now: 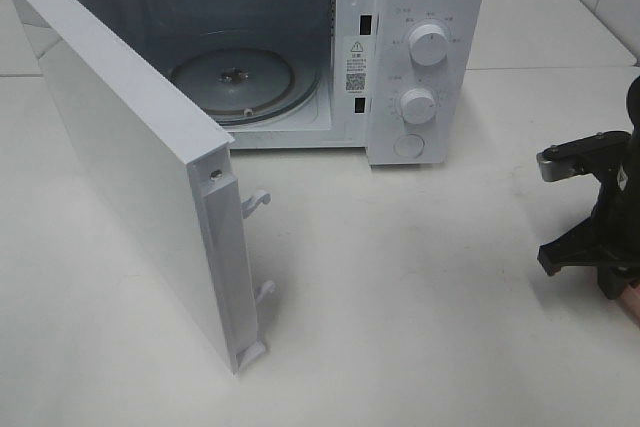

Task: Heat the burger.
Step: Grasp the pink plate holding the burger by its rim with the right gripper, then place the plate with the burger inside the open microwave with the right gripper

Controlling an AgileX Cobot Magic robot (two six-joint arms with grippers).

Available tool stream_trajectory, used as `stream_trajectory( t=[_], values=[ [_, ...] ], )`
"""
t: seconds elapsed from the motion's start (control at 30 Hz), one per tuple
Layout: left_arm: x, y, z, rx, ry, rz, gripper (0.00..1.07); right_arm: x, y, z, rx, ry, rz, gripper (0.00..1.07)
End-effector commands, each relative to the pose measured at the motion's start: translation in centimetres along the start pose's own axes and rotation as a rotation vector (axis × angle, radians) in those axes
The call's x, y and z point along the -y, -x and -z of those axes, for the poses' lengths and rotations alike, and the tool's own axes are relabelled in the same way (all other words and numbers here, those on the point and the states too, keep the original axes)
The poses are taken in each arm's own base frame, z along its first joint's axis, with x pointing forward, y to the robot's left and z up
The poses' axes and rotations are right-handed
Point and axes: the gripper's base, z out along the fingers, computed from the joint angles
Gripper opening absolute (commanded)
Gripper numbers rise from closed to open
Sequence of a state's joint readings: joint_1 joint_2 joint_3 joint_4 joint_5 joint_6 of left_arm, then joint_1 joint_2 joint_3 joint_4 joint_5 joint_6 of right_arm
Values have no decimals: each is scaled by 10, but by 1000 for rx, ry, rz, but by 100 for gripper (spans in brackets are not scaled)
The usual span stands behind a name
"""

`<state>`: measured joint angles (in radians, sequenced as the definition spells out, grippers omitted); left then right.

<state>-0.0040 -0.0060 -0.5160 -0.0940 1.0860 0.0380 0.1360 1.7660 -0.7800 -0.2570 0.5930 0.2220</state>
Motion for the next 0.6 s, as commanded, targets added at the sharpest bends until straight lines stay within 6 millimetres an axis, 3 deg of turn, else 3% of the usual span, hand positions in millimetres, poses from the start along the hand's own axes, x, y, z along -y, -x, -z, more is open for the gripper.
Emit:
stream_trajectory(
  t=[0.03, 0.6],
  values=[
    [1, 0, 2, 29, -11, 1, 98, -6, -1, 4, -12, -21, 24, 0],
    [1, 0, 2, 29, -11, 1, 98, -15, -6, 26, 2, -148, 97, 0]
  ],
)
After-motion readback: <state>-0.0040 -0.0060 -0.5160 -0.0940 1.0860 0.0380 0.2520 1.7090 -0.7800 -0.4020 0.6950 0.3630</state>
